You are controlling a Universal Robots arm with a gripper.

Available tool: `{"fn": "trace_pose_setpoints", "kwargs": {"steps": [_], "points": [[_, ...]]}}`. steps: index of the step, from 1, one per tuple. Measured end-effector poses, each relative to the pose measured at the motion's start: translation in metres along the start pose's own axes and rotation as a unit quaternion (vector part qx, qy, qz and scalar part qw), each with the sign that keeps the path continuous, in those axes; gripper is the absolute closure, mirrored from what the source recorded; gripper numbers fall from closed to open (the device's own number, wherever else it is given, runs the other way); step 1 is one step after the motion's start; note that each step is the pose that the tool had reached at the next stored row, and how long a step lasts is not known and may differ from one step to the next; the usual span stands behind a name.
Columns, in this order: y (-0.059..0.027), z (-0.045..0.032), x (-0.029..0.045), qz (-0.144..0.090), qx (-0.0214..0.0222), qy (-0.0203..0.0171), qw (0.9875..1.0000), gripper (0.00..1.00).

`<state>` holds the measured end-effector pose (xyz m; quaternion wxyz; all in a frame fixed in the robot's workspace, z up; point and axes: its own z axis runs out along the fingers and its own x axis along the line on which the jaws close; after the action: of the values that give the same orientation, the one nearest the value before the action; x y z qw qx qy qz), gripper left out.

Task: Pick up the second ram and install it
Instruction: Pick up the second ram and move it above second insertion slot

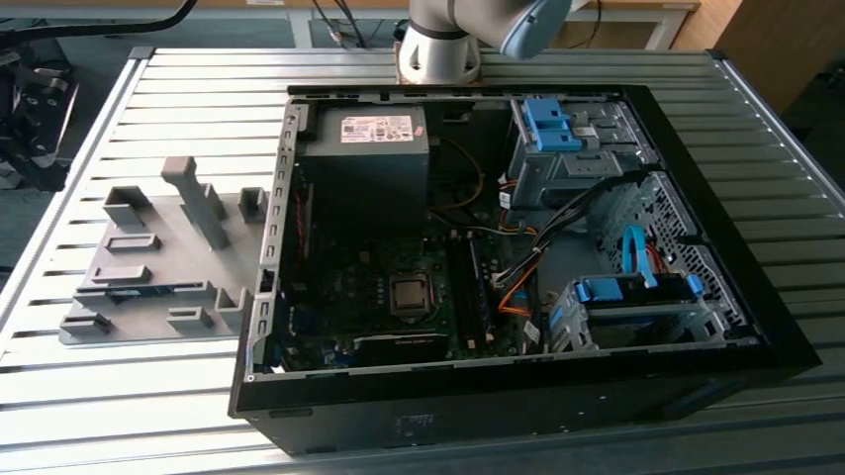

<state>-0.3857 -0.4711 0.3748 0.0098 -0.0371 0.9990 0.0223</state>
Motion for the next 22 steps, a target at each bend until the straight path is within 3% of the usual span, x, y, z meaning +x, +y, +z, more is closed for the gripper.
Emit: {"fn": "trace_pose_setpoints", "kwargs": {"steps": [4,10,14,22], "points": [[0.0,0.0,0.0,-0.004,-0.0001,0.0001,1.0,0.89],[0.0,0.0003,0.0,-0.041,-0.0003,0.0018,0.9991,0.89],[-0.0001,0.0003,0.0,-0.06,0.0064,0.0035,0.9982,0.89],[0.0,0.0003,0.0001,-0.068,0.0066,0.0039,0.9976,0.89]]}}
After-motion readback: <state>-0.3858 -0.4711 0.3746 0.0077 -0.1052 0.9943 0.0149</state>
